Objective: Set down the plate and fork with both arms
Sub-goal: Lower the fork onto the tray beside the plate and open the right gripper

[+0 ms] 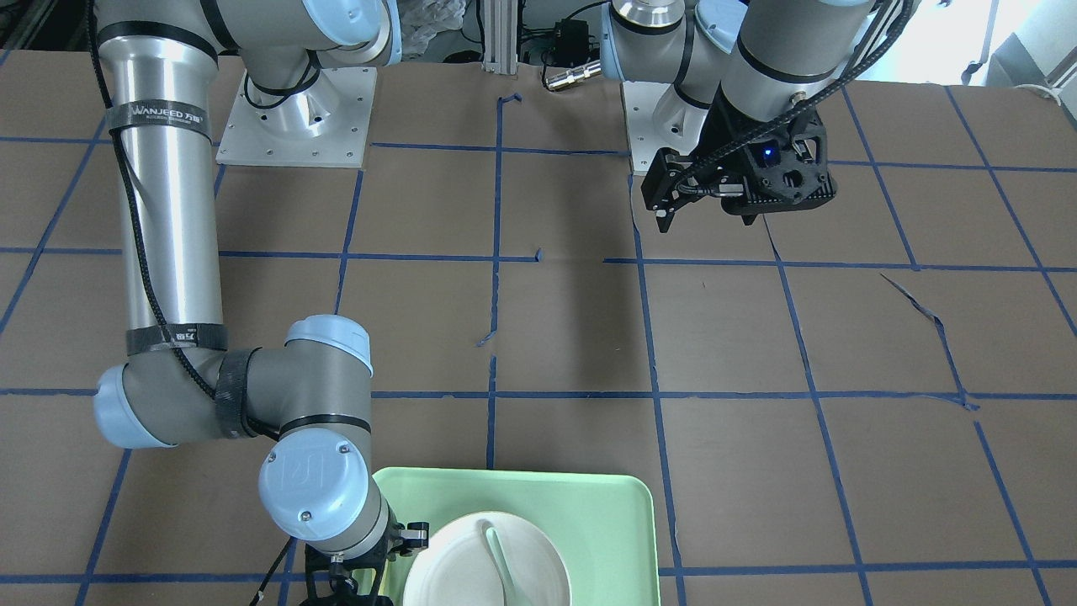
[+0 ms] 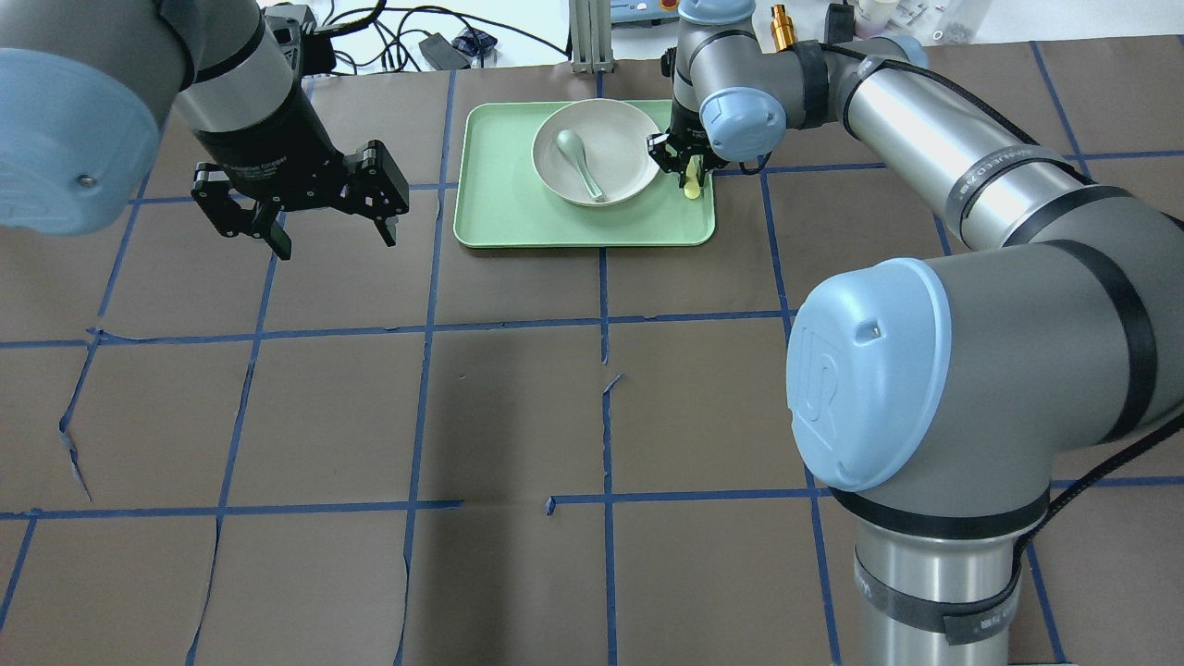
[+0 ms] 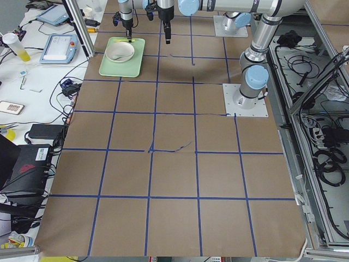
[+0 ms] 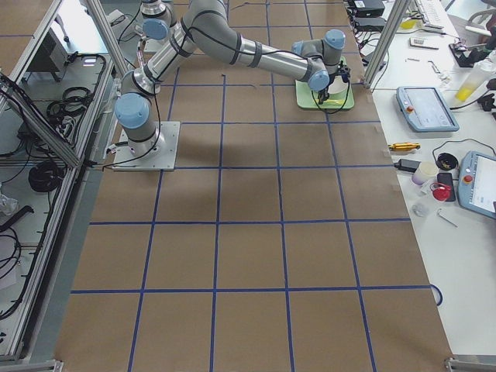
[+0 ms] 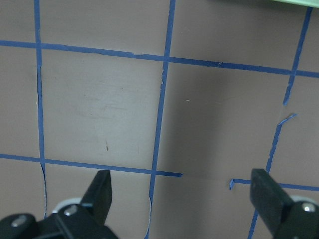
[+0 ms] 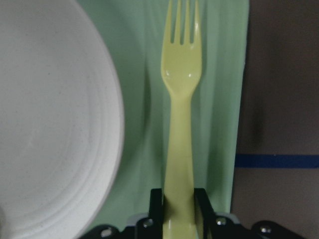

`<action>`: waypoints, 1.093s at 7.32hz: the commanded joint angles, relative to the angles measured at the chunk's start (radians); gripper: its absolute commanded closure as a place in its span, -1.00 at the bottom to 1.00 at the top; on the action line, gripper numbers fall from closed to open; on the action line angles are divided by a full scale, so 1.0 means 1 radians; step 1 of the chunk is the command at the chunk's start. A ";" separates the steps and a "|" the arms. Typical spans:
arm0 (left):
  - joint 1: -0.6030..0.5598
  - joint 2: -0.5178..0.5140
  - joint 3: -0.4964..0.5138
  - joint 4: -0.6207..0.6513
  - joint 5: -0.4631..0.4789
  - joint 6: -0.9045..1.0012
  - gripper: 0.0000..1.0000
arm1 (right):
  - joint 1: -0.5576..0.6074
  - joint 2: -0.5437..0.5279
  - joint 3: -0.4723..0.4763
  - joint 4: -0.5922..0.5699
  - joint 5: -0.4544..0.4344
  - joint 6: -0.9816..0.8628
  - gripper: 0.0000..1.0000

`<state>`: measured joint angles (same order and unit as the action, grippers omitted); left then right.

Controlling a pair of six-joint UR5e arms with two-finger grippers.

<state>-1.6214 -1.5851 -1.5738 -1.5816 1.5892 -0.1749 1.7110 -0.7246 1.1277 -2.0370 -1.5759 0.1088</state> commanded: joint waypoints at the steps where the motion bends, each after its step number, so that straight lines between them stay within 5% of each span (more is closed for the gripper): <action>1: 0.000 0.000 0.002 0.000 0.000 0.000 -1.00 | 0.002 0.001 0.000 -0.005 0.020 0.000 0.95; 3: 0.000 0.002 0.000 0.000 0.000 0.000 -1.00 | 0.002 0.002 0.003 -0.005 0.026 0.000 -0.66; 4: 0.000 0.001 0.000 0.000 0.000 0.000 -1.00 | 0.002 0.002 0.004 -0.005 0.027 -0.001 -1.00; 7: 0.000 0.000 0.000 0.000 0.000 0.002 -1.00 | 0.001 -0.102 0.032 0.065 0.008 -0.073 -1.00; 8: 0.000 0.000 0.000 0.000 0.000 0.002 -1.00 | -0.001 -0.186 0.106 0.134 0.002 -0.093 -1.00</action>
<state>-1.6214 -1.5846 -1.5734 -1.5815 1.5892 -0.1734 1.7116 -0.8226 1.1706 -1.9747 -1.5661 0.0416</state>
